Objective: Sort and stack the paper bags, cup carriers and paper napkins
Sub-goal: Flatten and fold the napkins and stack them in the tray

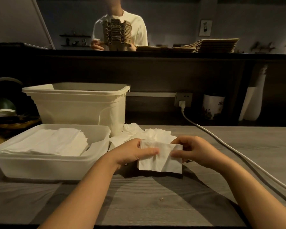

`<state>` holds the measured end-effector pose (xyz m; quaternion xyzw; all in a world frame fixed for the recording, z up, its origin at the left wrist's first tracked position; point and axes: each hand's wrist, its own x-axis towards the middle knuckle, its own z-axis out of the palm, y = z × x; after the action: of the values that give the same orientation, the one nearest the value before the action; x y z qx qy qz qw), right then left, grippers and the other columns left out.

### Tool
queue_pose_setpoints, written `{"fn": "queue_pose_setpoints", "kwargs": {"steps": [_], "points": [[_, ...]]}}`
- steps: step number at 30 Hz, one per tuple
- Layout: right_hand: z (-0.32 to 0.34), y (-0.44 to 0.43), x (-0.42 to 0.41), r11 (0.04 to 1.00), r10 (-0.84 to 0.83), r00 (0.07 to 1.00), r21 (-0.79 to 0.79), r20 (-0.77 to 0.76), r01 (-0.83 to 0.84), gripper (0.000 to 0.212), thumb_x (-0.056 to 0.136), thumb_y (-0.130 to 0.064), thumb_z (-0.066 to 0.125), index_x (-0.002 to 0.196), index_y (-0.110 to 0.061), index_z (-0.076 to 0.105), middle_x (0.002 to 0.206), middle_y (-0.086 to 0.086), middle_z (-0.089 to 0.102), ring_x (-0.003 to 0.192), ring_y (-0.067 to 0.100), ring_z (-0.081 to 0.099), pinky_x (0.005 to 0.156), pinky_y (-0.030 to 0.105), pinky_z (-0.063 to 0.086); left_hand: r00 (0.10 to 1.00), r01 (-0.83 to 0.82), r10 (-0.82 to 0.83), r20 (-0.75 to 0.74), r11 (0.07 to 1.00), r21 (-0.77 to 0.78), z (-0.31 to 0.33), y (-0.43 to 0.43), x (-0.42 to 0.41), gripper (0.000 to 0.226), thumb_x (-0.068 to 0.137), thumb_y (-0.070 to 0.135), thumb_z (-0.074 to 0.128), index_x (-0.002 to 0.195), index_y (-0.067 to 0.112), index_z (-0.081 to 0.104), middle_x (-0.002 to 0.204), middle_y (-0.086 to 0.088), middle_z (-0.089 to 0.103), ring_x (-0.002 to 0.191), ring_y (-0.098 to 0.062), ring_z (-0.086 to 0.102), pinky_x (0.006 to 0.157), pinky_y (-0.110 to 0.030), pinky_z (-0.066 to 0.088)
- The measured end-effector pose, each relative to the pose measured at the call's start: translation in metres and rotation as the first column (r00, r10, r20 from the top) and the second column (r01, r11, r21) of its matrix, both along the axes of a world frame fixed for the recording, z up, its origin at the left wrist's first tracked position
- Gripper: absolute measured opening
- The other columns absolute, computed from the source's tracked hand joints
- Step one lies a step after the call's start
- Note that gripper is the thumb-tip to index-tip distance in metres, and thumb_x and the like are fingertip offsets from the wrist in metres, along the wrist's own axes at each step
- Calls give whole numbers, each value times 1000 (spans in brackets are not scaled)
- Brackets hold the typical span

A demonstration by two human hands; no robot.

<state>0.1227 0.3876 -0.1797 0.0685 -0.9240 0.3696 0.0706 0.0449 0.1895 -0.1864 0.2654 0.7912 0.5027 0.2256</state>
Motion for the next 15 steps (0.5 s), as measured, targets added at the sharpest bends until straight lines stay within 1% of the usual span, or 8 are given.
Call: {"fn": "queue_pose_setpoints", "kwargs": {"steps": [2,5,8,11,13,15], "points": [[0,0,0,1000,5,1000,-3,16,-4,17,84,-22,65,89,-35,55,91,-10,64,78,0,64,66,16,53,1000,3,-3,-4,1000,-5,0,0,-1,16,84,34,66,99,29,63,105,5,68,101,-10,62,97,-29,47],[0,-1,0,1000,7,999,-9,34,-6,16,85,-22,65,89,-34,56,89,-11,63,73,-5,62,65,15,52,1000,-13,13,-19,1000,-9,-2,-1,-3,28,80,36,69,105,24,65,107,3,69,103,-14,63,100,-37,46],[1,-2,1,999,6,999,-34,38,-5,13,85,-22,64,90,-33,57,88,-10,64,75,-2,64,69,18,55,999,-34,34,-13,999,3,-2,-2,-4,42,73,43,71,110,24,64,109,3,69,106,-16,62,102,-41,44],[2,-3,1,998,-11,999,-68,47,14,11,86,-21,62,90,-30,58,90,-7,65,81,7,66,72,23,57,999,-43,42,5,999,19,-1,-2,-6,34,80,38,68,110,26,61,109,3,67,104,-15,61,99,-36,47],[2,-3,2,997,-30,997,-76,65,35,10,87,-21,62,91,-28,58,89,-6,64,79,7,65,69,21,56,999,-31,31,20,999,25,-1,-2,-5,27,83,36,66,108,28,60,107,3,67,102,-14,62,94,-31,49],[3,-5,3,996,-43,995,-70,86,49,10,87,-21,62,96,-24,59,88,-6,63,77,5,63,66,17,54,1000,-15,15,21,1000,15,-1,-3,-4,23,84,36,64,105,29,60,106,3,67,100,-13,62,91,-28,50]]}}
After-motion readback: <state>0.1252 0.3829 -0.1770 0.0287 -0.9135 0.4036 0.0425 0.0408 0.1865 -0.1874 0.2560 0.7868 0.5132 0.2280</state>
